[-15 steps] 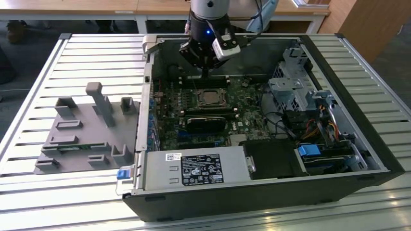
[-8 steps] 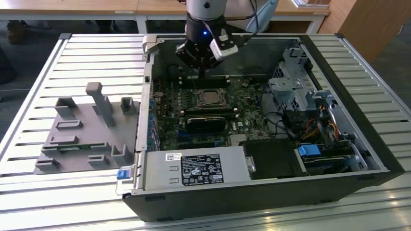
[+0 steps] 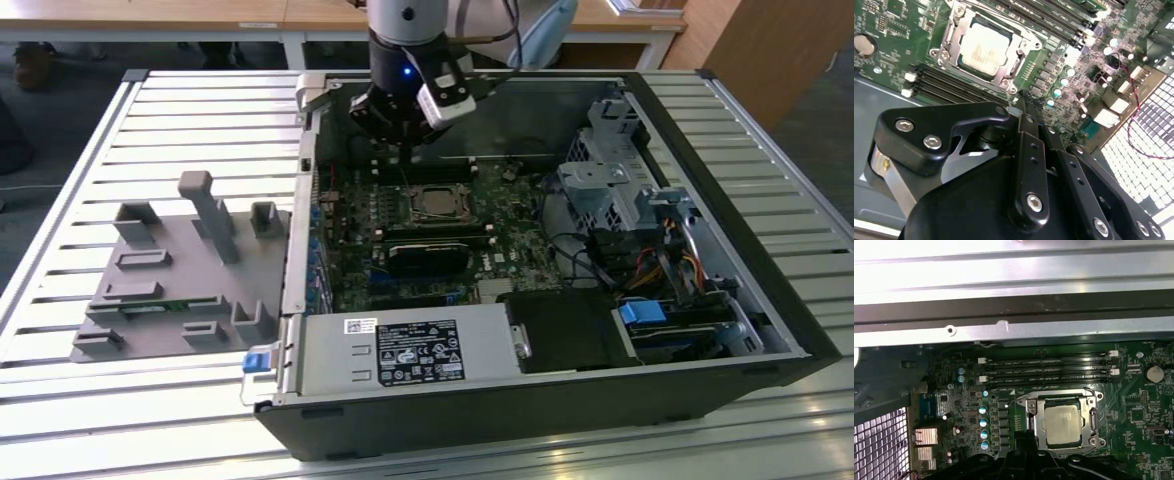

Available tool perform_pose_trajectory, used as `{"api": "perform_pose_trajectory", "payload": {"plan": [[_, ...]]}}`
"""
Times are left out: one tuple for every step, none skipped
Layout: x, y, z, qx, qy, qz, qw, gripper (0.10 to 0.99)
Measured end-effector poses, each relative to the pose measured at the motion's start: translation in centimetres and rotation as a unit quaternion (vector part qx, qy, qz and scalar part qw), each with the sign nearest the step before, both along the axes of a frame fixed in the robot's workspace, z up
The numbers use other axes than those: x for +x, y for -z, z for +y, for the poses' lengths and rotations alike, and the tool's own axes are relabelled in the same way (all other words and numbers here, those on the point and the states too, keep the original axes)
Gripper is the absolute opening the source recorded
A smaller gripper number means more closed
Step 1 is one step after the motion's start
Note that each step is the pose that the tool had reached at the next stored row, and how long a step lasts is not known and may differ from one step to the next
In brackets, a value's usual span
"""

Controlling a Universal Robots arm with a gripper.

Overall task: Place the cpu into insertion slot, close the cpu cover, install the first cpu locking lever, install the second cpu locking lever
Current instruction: 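Install the first cpu locking lever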

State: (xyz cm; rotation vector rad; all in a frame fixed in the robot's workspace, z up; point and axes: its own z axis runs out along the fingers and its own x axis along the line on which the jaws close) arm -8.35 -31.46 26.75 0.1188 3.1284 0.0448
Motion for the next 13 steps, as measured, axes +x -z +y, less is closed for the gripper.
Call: {"api": "perform_pose_trajectory", "payload": {"plan": [[-0.16,0.06,0.0,0.0,0.0,-0.0002,1.0,0.118],[-0.32,0.12,0.0,0.0,0.0,-0.0004,1.0,0.118],[-0.48,0.19,0.0,0.0,-0.001,-0.0004,1.0,0.118],[-0.66,0.25,0.0,0.0,-0.001,-0.0005,1.0,0.118],[-0.87,0.32,0.0,0.0,-0.001,-0.0006,1.0,0.118],[-1.06,0.38,0.02,0.0,-0.001,-0.0007,1.0,0.118],[-1.23,0.45,0.04,0.0001,-0.001,-0.0008,1.0,0.118],[-1.35,0.5,0.08,0.0001,-0.001,-0.0009,1.0,0.118],[-1.43,0.54,0.13,0.0,-0.001,-0.0007,1.0,0.118],[-1.48,0.57,0.2,-0.0001,-0.001,-0.0007,1.0,0.118],[-1.53,0.61,0.27,0.0,-0.001,-0.0008,1.0,0.118],[-1.58,0.66,0.36,0.0,-0.001,-0.0008,1.0,0.118],[-1.65,0.7,0.44,0.0,-0.001,-0.0008,1.0,0.118]]}}
